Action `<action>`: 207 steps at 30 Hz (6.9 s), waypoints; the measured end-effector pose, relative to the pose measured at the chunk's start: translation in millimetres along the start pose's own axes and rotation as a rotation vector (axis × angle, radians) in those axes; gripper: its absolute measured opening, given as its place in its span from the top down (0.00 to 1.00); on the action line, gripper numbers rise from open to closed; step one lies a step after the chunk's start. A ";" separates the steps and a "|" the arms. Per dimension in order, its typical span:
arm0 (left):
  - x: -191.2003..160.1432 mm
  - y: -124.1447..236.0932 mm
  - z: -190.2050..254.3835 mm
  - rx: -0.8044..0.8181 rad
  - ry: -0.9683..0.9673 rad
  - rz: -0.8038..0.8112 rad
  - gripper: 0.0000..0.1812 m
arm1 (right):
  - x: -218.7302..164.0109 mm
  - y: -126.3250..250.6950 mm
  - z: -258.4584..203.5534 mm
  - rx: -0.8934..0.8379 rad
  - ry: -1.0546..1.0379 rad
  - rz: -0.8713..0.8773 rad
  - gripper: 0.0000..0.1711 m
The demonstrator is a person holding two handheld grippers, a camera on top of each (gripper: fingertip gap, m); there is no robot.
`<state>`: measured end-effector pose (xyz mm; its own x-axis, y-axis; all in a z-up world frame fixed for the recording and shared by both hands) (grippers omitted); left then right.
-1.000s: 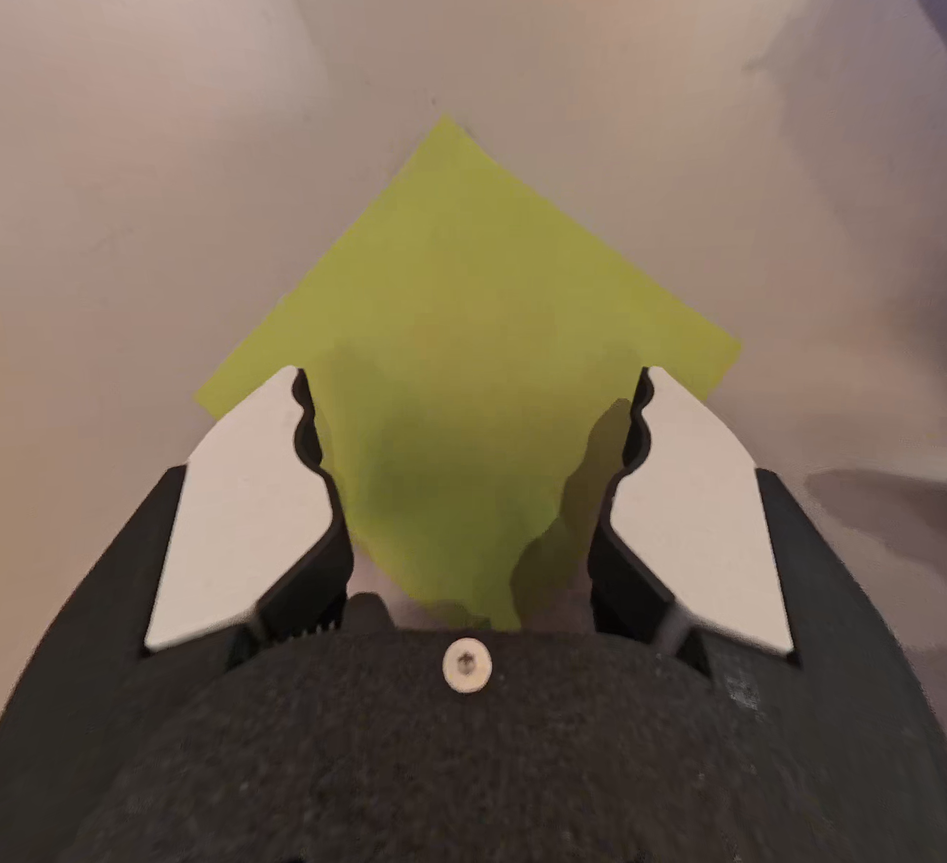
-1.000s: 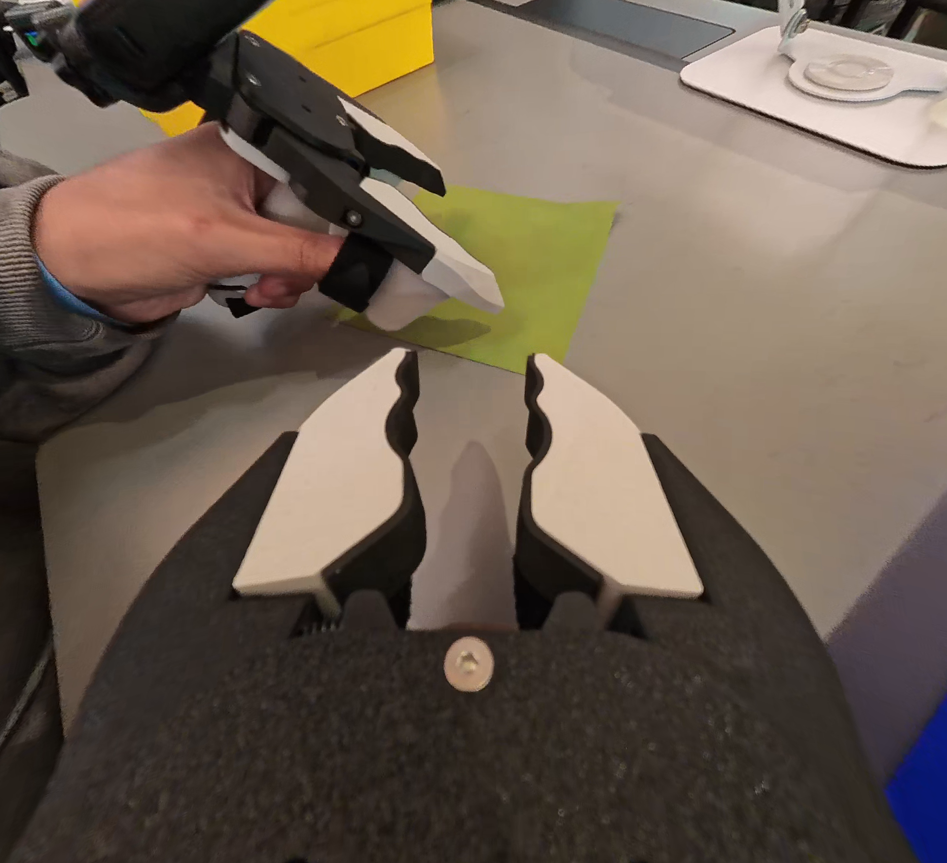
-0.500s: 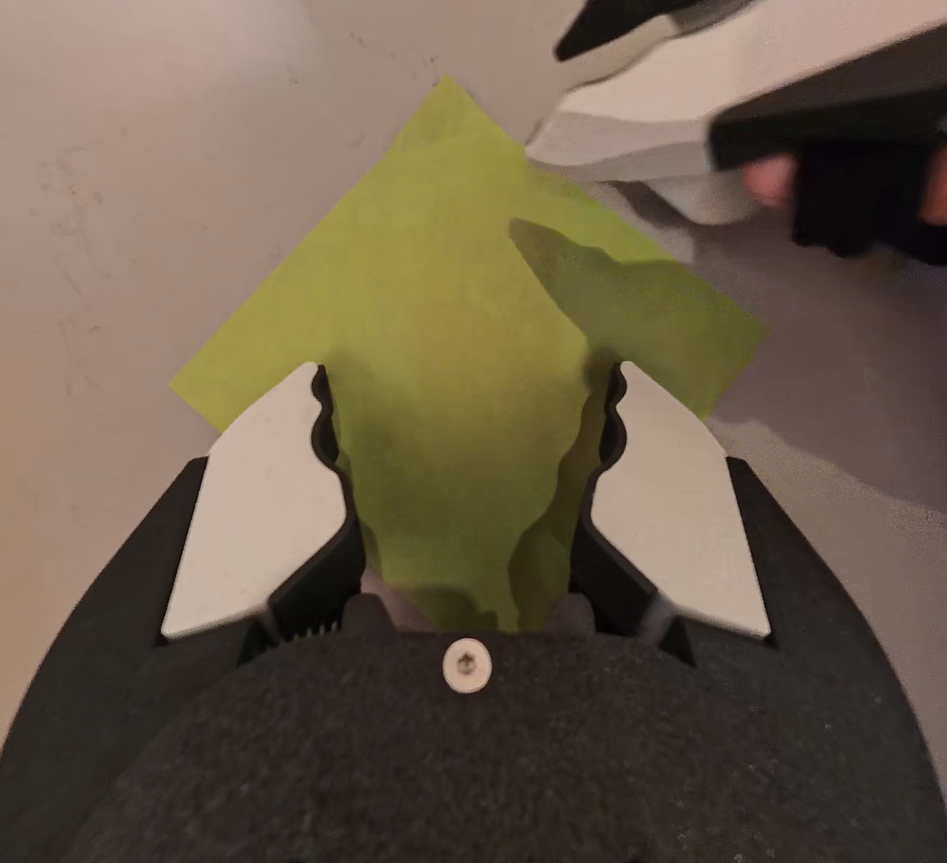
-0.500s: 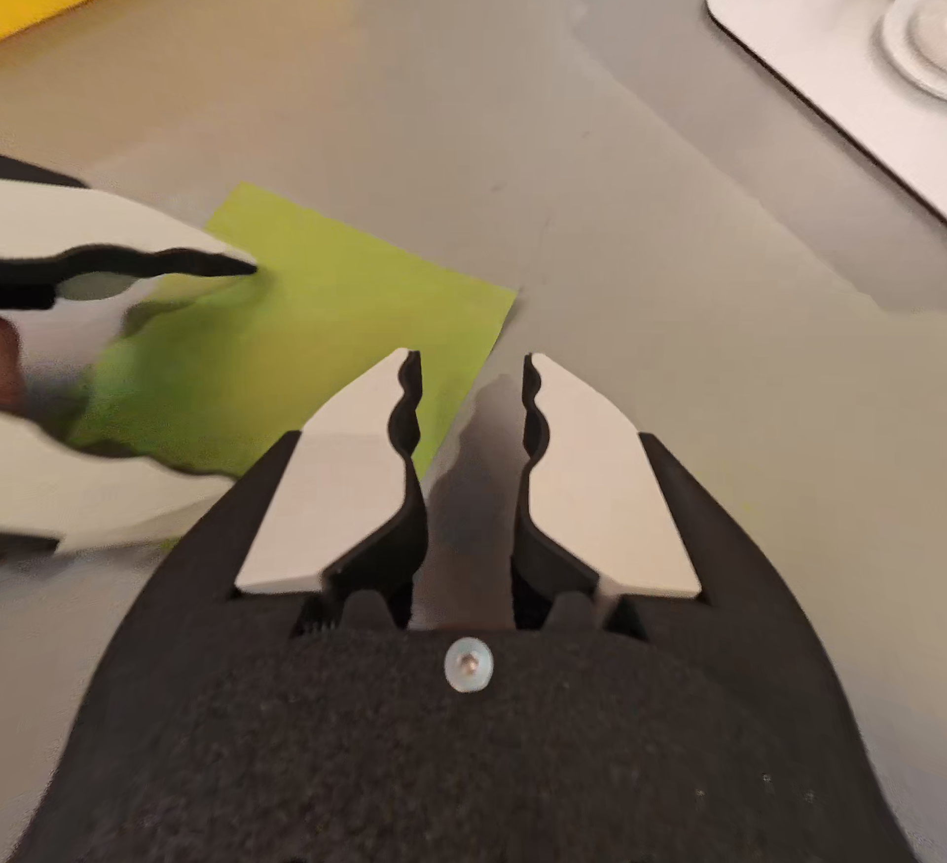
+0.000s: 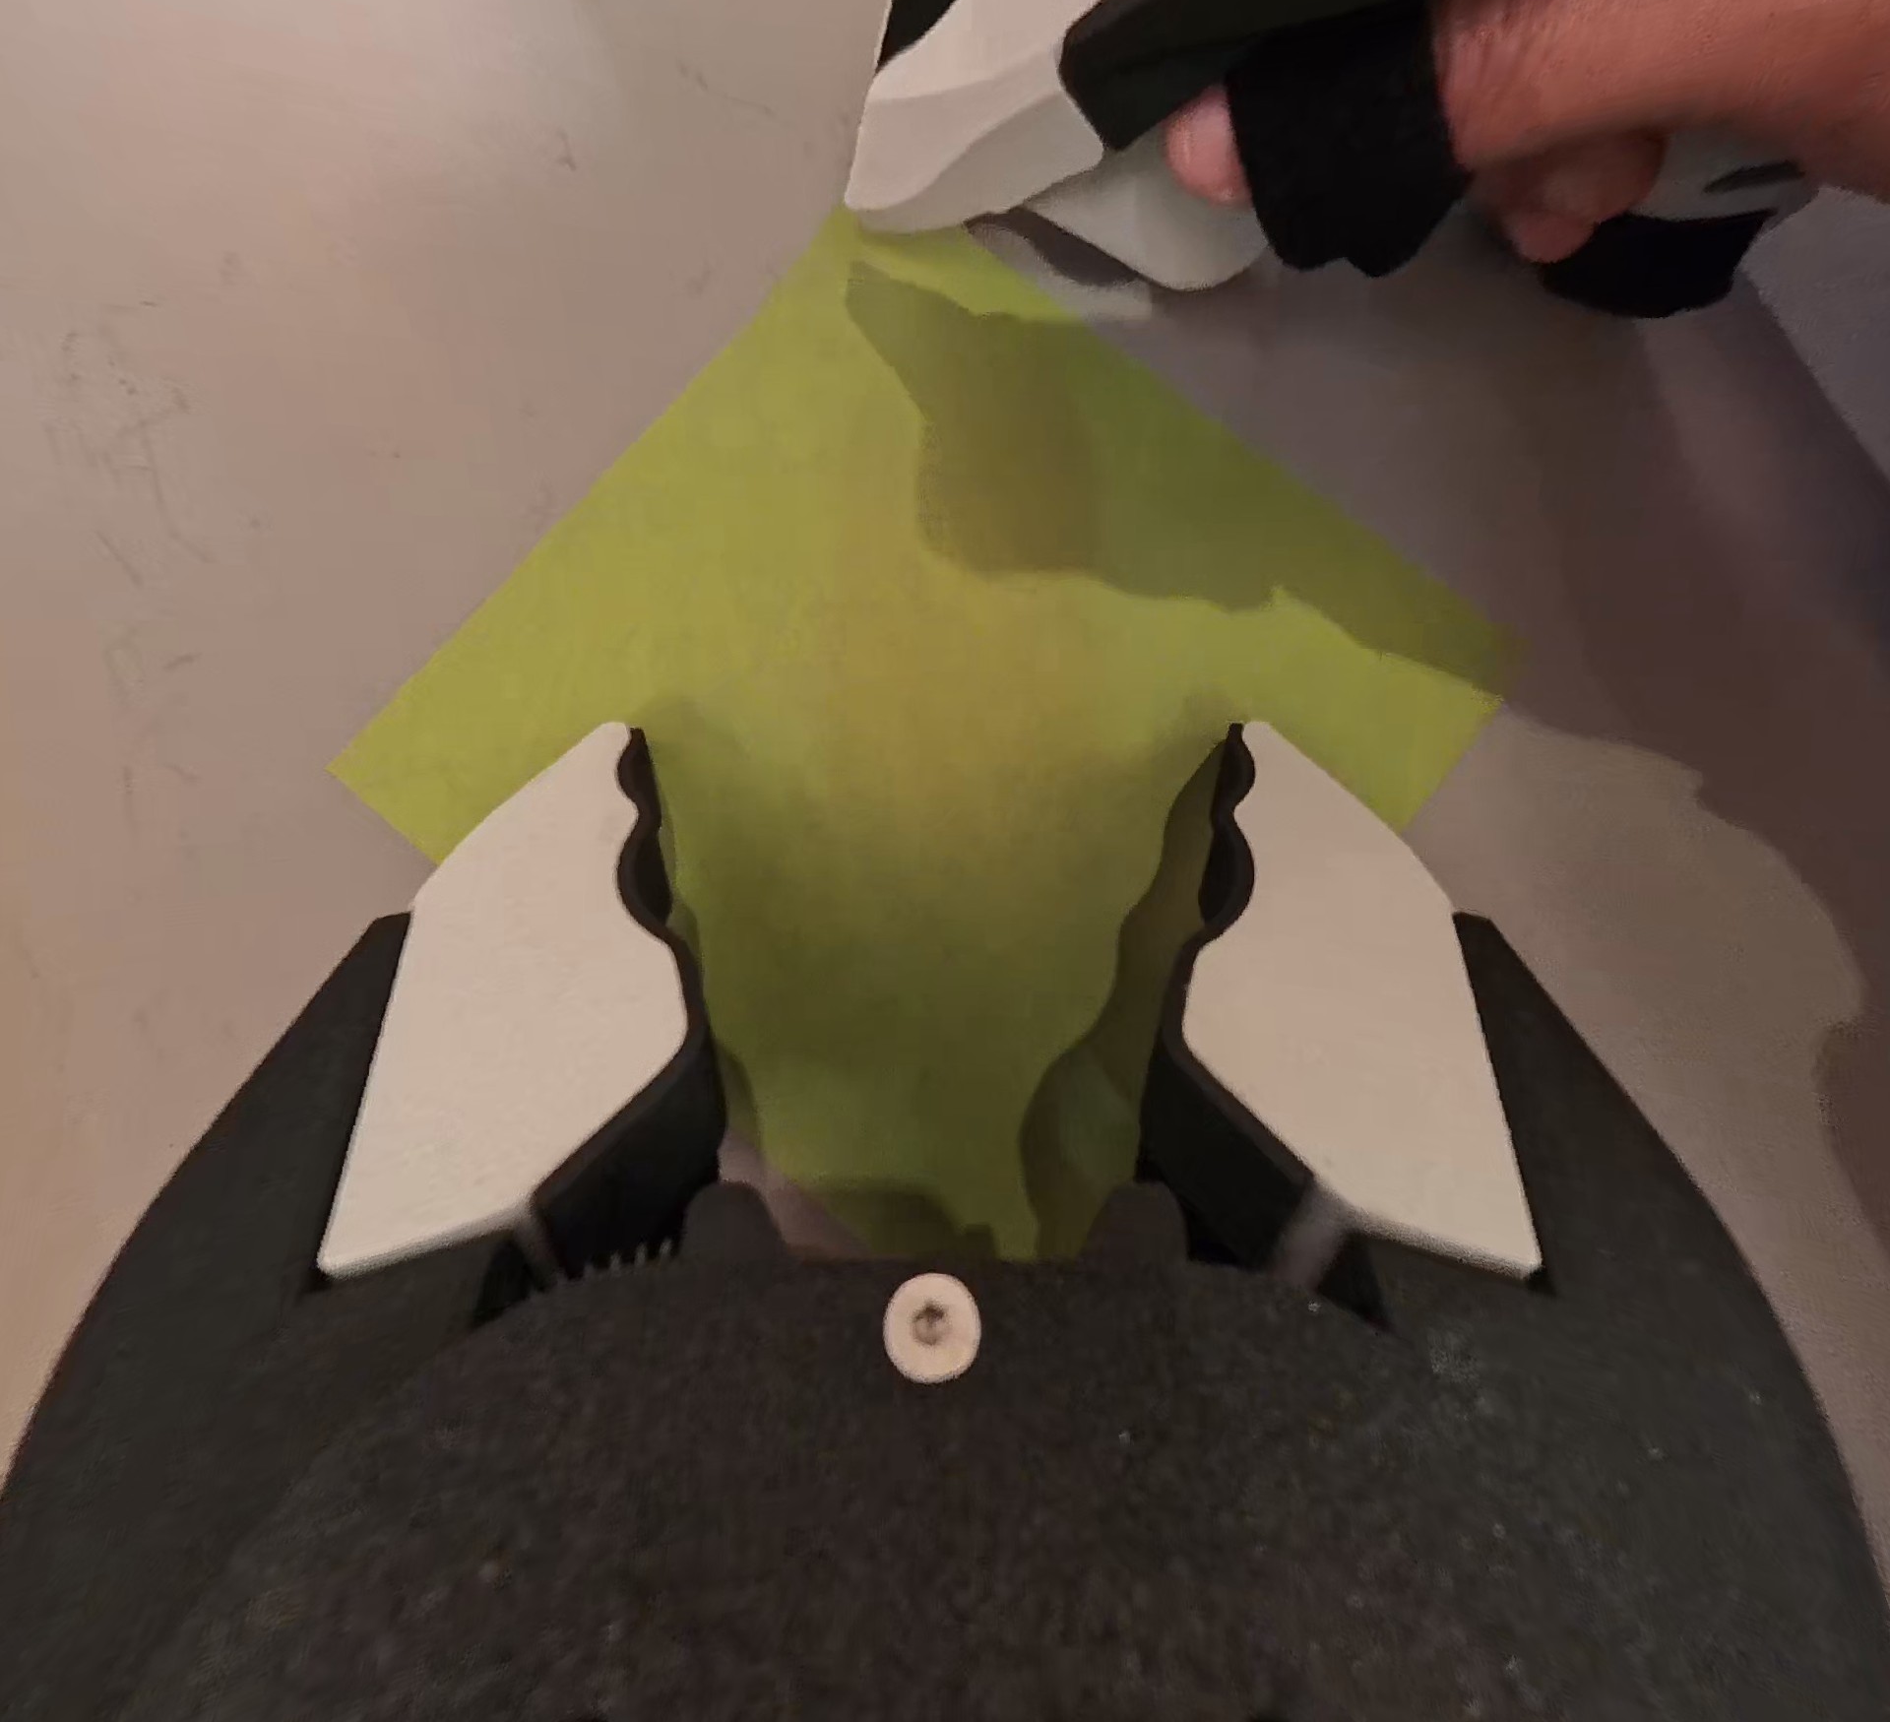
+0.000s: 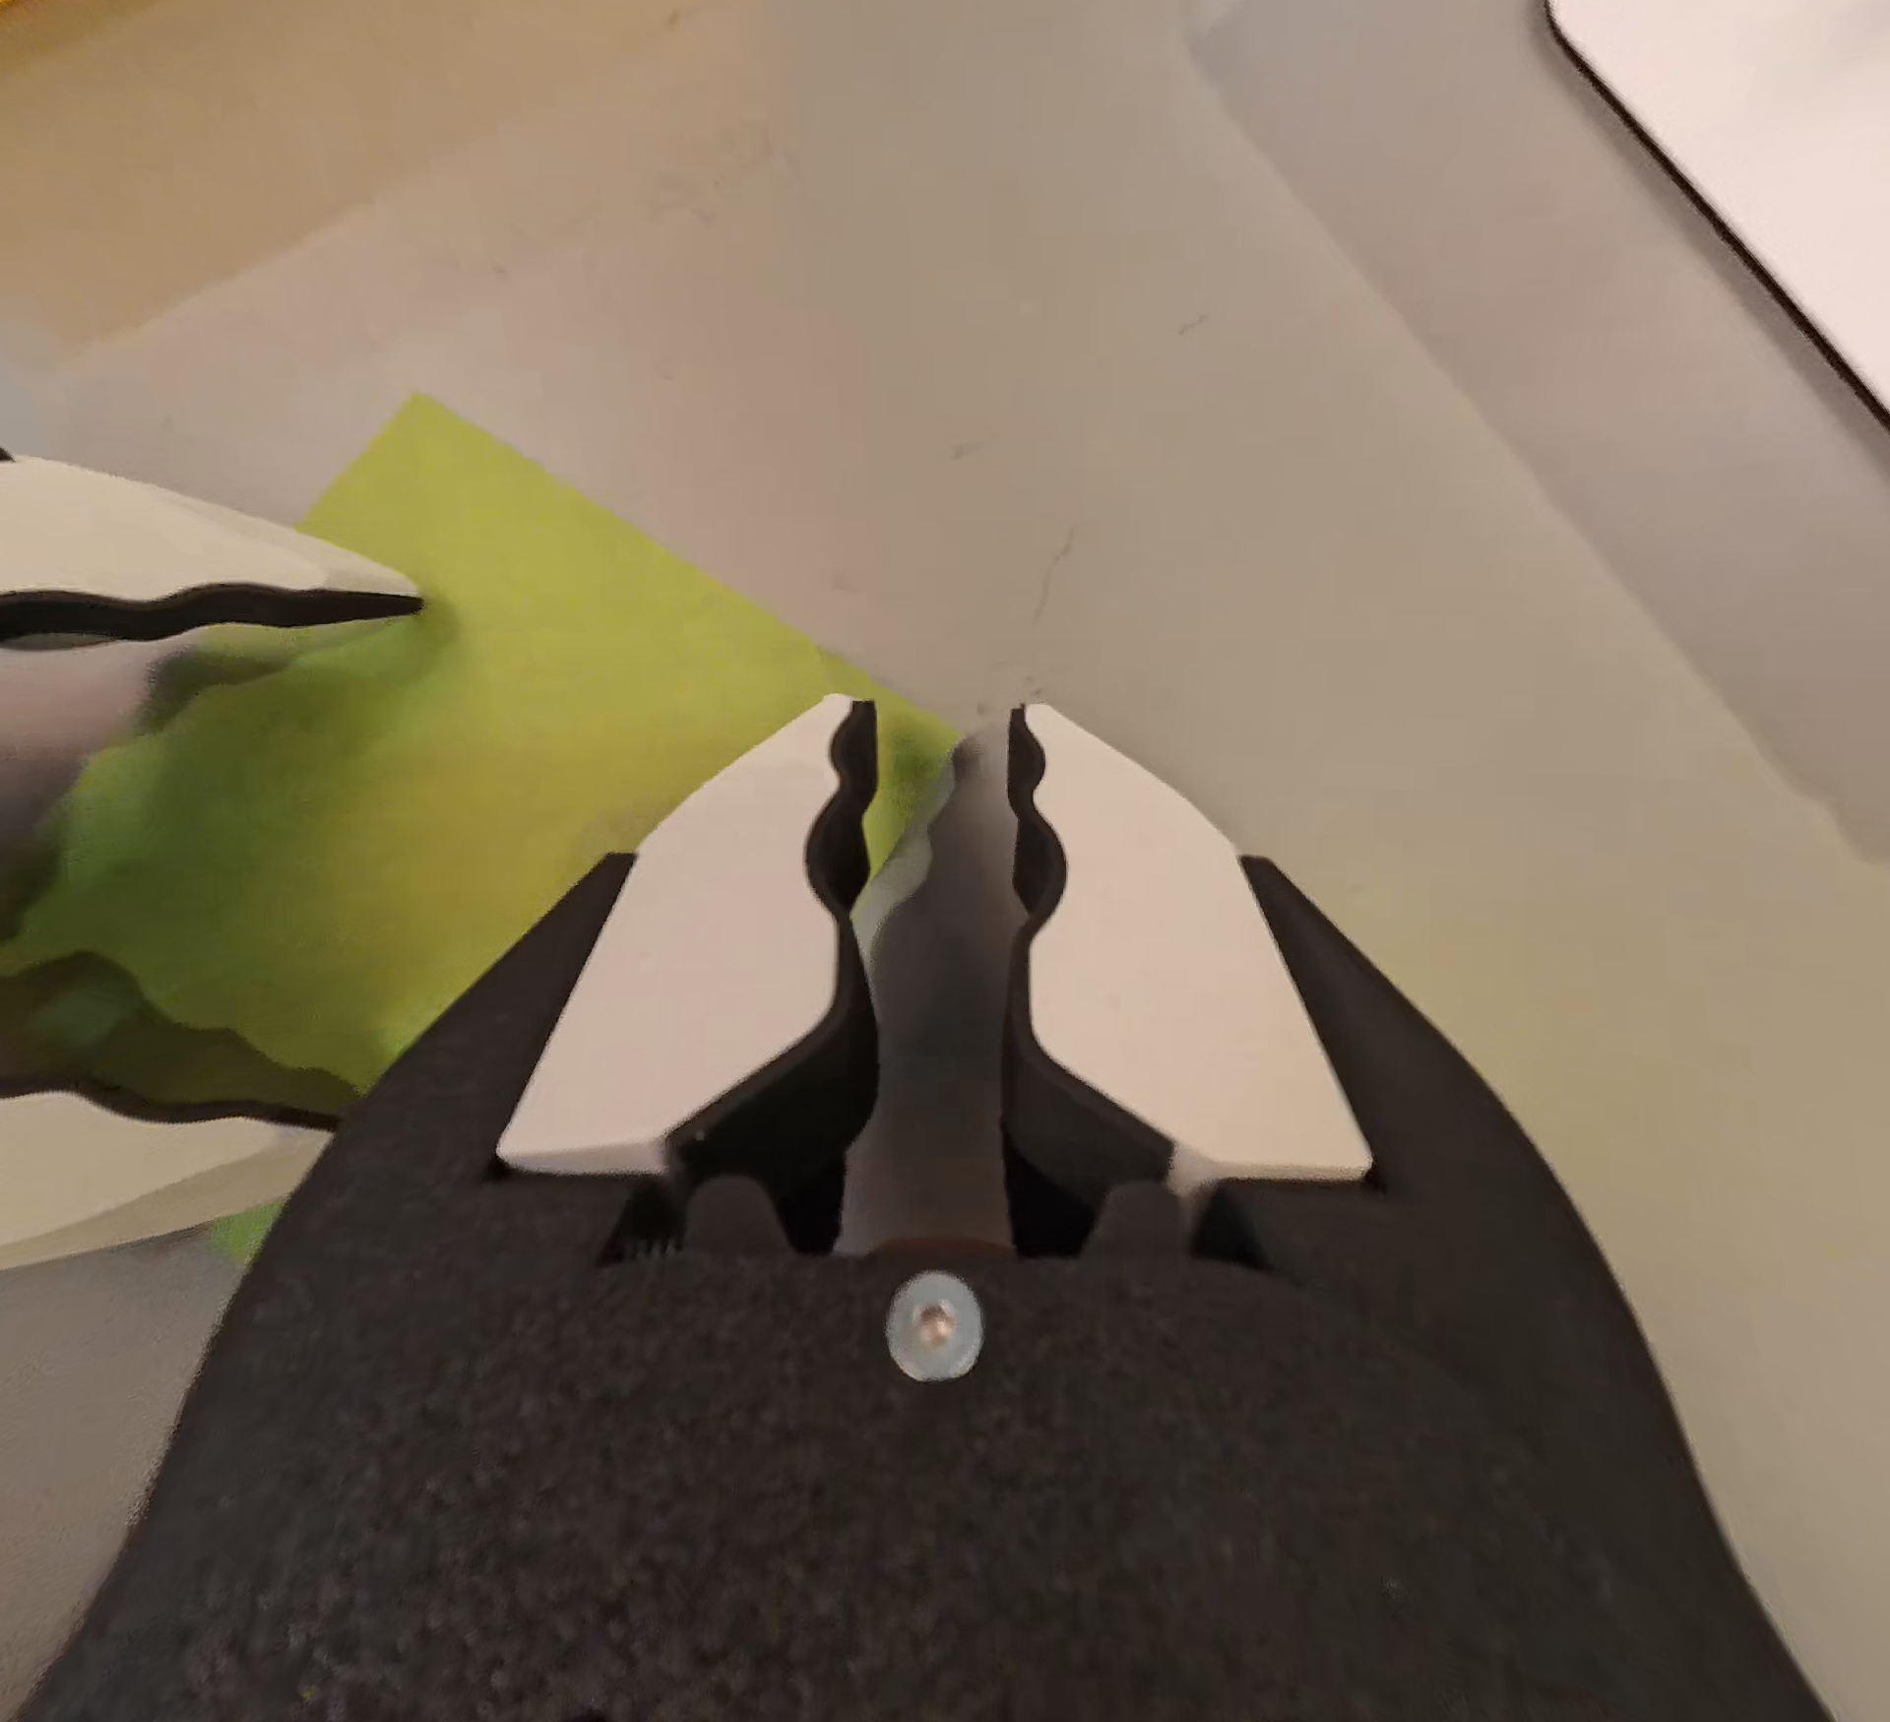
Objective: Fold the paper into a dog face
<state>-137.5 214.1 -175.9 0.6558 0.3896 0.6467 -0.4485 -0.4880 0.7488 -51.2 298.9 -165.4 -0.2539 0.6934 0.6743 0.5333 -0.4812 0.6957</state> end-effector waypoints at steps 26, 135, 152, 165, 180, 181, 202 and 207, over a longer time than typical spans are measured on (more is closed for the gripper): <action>4.3 2.0 5.9 -0.045 0.047 0.023 0.40 | -23.4 18.1 -69.0 0.149 0.141 -0.092 1.00; -19.5 19.5 -13.8 -0.358 -0.588 0.120 1.00 | -94.3 38.6 -127.6 0.251 0.293 -0.282 1.00; -27.4 75.6 -26.5 -0.358 -0.450 0.179 0.86 | -95.8 39.2 -125.4 0.305 0.164 -0.230 1.00; 8.7 42.8 3.3 -0.358 -0.533 0.154 0.95 | -96.1 39.5 -124.9 0.304 0.154 -0.224 1.00; 4.3 19.7 -10.7 -0.310 -0.554 0.106 0.95 | -95.8 39.9 -124.0 0.302 0.143 -0.230 1.00; 5.6 19.2 -12.3 -0.308 -0.547 0.110 0.95 | -95.9 39.9 -123.9 0.301 0.142 -0.229 1.00; 5.5 0.4 -48.1 -0.239 -0.519 0.075 0.95 | -95.0 39.8 -122.2 0.295 0.126 -0.237 1.00; 4.2 -2.4 -48.8 -0.253 -0.532 0.072 0.95 | -95.0 39.9 -121.9 0.295 0.122 -0.232 1.00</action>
<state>-163.2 255.0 -167.9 0.8031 -0.1143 0.5848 -0.5915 -0.2718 0.7591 -104.2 148.5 -171.6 -0.4795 0.6881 0.5446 0.6550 -0.1323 0.7439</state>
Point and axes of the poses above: each gripper's, where its closed fingertips meet, y back along the fingers, x out of its top, z = x × y across the jaws, the point moved 3 cm from there along y, back along the fingers, and after that the axes turned 13 degrees about -y, right-handed, at the moved point
